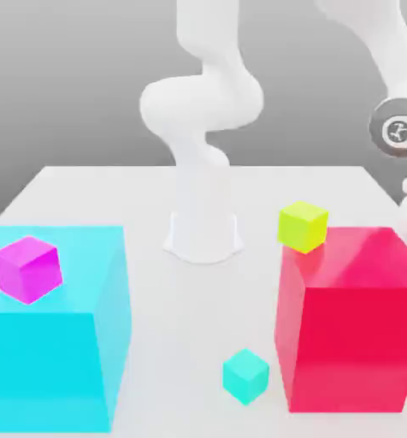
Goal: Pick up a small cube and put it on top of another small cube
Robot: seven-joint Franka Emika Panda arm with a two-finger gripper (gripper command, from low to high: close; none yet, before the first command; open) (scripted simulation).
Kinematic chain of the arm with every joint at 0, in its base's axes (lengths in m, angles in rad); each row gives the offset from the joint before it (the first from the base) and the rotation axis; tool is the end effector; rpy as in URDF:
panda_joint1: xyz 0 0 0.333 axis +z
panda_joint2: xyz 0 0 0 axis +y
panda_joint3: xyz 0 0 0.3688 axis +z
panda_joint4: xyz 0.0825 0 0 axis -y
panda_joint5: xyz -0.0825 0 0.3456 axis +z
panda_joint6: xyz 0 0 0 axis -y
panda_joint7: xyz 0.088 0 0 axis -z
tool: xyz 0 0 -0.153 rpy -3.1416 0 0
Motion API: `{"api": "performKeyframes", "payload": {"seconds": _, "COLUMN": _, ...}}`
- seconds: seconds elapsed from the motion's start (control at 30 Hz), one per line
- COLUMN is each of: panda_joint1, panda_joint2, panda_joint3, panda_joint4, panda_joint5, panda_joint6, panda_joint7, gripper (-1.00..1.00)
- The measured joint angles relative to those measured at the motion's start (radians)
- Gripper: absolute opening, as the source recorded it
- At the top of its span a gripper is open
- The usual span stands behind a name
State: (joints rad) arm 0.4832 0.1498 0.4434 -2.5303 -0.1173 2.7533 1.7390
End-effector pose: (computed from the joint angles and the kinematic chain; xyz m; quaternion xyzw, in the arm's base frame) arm 0.2751 0.3738 0.2734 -0.9361 0.3486 -0.0036 0.0458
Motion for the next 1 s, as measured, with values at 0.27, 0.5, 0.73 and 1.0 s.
{"api": "performKeyframes", "payload": {"seconds": 0.27, "panda_joint1": 0.064, "panda_joint2": 0.032, "panda_joint3": -0.114, "panda_joint4": -0.103, "panda_joint5": -0.057, "panda_joint6": 0.051, "panda_joint7": 0.411, "gripper": 0.0}}
{"api": "performKeyframes", "payload": {"seconds": 0.5, "panda_joint1": 0.182, "panda_joint2": 0.212, "panda_joint3": -0.276, "panda_joint4": -0.07, "panda_joint5": -0.196, "panda_joint6": 0.195, "panda_joint7": 0.554, "gripper": -1.0}}
{"api": "performKeyframes", "payload": {"seconds": 0.73, "panda_joint1": 0.176, "panda_joint2": 0.197, "panda_joint3": -0.268, "panda_joint4": -0.073, "panda_joint5": -0.187, "panda_joint6": 0.186, "panda_joint7": 0.547, "gripper": -1.0}}
{"api": "performKeyframes", "payload": {"seconds": 1.0, "panda_joint1": 0.081, "panda_joint2": -0.013, "panda_joint3": -0.097, "panda_joint4": -0.089, "panda_joint5": 0.107, "panda_joint6": -0.032, "panda_joint7": 0.255, "gripper": -1.0}}
